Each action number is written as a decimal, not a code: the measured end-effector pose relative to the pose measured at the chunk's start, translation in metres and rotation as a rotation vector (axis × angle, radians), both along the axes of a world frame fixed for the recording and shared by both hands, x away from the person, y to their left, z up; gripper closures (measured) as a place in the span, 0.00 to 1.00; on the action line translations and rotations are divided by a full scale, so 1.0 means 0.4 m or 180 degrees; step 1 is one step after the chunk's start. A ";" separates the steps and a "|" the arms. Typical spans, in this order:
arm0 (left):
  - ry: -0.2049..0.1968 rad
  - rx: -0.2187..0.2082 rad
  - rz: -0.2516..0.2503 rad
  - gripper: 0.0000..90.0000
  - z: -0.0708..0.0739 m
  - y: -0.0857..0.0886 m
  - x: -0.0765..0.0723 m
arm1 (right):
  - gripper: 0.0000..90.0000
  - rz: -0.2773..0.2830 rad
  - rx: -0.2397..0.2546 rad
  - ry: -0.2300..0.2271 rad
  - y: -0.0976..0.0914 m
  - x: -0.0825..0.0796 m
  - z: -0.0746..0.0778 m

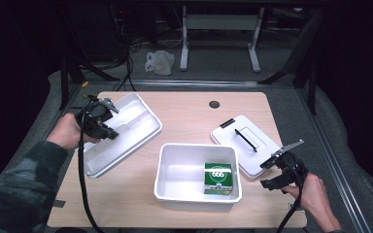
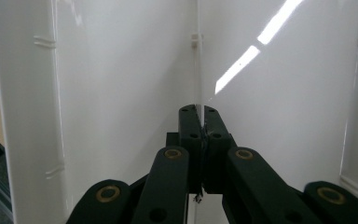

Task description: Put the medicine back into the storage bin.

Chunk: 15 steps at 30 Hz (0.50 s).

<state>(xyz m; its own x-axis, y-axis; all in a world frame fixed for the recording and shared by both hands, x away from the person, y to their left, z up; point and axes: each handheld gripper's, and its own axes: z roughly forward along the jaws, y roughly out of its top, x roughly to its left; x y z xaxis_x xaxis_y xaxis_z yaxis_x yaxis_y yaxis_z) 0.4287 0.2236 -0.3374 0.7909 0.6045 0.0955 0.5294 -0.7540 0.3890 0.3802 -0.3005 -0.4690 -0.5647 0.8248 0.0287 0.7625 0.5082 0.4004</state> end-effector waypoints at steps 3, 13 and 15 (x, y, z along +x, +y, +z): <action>-0.0020 0.0036 -0.0171 0.99 0.014 -0.033 -0.006 | 0.05 0.0002 -0.0009 0.0006 0.000 0.001 -0.004; -0.0044 0.0094 -0.0606 0.99 0.034 -0.147 -0.024 | 0.05 0.0039 -0.0027 0.0033 0.002 0.002 -0.011; -0.0060 0.0104 -0.0662 0.99 0.034 -0.168 -0.027 | 0.05 0.0032 -0.0025 0.0039 0.002 0.002 -0.011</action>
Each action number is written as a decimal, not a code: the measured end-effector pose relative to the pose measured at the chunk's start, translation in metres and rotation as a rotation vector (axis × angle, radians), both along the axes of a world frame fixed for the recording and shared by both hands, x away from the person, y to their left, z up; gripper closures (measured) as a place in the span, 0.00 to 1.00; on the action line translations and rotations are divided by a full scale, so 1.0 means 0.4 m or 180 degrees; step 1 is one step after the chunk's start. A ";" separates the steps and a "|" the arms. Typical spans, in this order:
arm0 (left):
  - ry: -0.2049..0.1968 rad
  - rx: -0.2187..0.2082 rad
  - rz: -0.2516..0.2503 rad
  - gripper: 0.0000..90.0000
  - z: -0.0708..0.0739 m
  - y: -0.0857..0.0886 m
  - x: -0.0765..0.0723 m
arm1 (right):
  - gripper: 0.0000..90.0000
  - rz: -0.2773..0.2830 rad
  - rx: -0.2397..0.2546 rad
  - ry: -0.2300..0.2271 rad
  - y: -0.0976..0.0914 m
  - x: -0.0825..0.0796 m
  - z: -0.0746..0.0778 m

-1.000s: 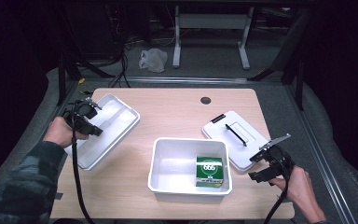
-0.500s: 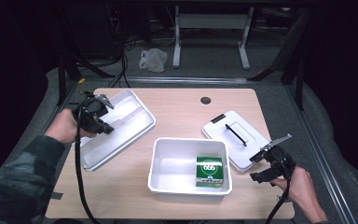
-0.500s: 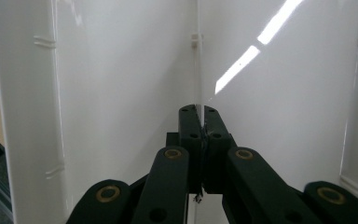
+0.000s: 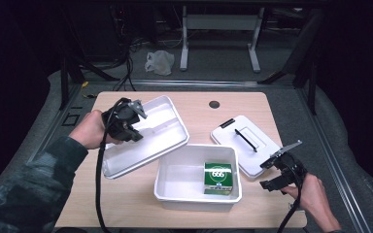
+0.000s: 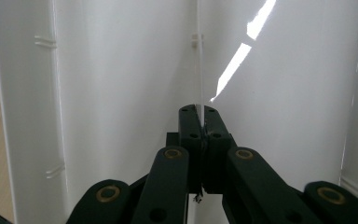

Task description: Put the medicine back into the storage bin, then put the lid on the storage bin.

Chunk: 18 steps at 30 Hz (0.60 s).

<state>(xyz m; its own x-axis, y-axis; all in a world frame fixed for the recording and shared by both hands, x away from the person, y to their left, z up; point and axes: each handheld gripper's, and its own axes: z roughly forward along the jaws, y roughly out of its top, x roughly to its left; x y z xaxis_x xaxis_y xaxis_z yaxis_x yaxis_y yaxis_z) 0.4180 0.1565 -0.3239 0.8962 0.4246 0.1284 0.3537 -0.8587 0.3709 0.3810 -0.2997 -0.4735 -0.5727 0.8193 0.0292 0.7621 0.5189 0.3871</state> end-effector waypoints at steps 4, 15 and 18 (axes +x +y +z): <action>0.0020 0.0039 -0.0151 0.99 -0.003 -0.044 -0.005 | 0.05 -0.0007 0.0008 -0.0007 -0.002 0.000 0.000; 0.0060 0.0181 -0.0545 0.99 -0.019 -0.163 -0.015 | 0.05 0.0003 0.0004 0.0007 -0.003 -0.002 0.000; 0.0085 0.0230 -0.0661 0.99 -0.029 -0.195 -0.021 | 0.05 0.0008 -0.0005 0.0009 -0.005 -0.001 0.000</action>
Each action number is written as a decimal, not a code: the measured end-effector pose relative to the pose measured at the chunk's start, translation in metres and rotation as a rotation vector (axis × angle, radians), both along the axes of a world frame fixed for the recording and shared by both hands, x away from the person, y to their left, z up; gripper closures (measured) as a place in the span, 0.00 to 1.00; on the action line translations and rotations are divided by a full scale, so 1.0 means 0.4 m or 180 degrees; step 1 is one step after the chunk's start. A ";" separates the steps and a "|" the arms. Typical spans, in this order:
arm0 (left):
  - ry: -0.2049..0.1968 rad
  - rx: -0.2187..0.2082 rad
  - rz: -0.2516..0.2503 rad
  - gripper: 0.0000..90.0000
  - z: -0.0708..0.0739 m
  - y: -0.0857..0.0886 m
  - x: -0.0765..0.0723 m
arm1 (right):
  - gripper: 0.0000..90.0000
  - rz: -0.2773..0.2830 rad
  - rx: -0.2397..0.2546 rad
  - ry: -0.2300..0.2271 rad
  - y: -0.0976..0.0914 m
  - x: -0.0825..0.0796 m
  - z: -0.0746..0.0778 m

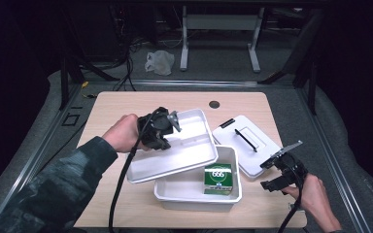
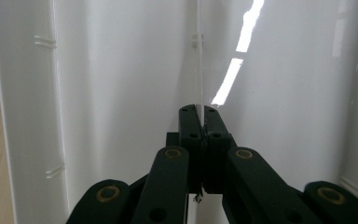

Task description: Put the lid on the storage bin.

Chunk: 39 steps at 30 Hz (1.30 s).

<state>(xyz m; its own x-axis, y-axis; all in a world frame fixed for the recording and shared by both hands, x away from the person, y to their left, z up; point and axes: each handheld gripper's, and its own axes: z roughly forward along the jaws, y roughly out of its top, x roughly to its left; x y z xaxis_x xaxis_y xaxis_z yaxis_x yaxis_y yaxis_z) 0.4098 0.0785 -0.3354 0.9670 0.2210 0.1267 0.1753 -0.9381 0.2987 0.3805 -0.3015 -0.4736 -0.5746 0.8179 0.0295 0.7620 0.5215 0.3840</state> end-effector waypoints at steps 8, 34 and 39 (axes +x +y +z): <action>0.0053 0.0088 -0.0329 0.99 -0.041 -0.100 -0.013 | 0.05 0.0019 -0.0017 0.0027 0.007 0.002 -0.005; 0.0186 0.0362 -0.0706 0.99 -0.171 -0.212 -0.023 | 0.06 0.0063 -0.0010 0.0057 0.006 -0.001 -0.012; 0.0188 0.0359 -0.0676 0.99 -0.184 -0.214 -0.023 | 0.06 0.0070 -0.0026 0.0062 0.008 -0.002 -0.010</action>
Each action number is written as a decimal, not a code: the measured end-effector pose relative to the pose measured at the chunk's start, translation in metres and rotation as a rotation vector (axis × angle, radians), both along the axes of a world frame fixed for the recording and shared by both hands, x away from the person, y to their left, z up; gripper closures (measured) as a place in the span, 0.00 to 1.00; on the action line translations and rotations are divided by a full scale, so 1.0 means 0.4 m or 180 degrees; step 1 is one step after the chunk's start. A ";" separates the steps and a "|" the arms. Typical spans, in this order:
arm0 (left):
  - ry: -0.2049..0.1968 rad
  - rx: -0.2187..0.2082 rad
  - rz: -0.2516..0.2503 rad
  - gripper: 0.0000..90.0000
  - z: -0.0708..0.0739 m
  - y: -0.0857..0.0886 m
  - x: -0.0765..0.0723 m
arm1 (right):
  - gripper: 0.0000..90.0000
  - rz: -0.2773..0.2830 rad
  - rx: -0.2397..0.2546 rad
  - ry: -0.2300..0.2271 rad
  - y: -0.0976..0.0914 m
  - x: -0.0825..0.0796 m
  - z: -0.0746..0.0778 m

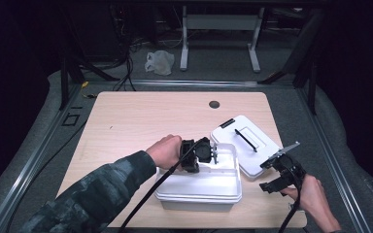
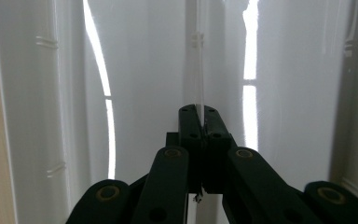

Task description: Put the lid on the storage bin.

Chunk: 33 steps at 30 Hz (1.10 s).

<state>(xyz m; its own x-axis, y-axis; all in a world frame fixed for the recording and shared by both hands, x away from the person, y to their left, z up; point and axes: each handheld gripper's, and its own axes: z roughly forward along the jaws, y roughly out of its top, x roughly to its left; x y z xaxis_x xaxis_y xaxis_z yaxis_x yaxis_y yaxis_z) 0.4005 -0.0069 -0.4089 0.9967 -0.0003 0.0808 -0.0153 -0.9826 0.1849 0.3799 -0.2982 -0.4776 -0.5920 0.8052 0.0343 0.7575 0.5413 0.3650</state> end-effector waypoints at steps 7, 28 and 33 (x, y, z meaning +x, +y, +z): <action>-0.0012 -0.0008 0.0046 0.99 -0.016 -0.001 -0.002 | 0.06 -0.0002 0.0008 0.0006 0.000 0.000 0.000; -0.0211 -0.0747 0.1590 0.16 0.056 0.291 0.015 | 0.07 0.0002 -0.0086 -0.0045 0.011 0.021 0.012; -0.0421 -0.0786 0.2147 0.10 0.034 0.415 -0.008 | 0.08 0.0015 -0.0131 -0.0081 0.023 0.050 0.019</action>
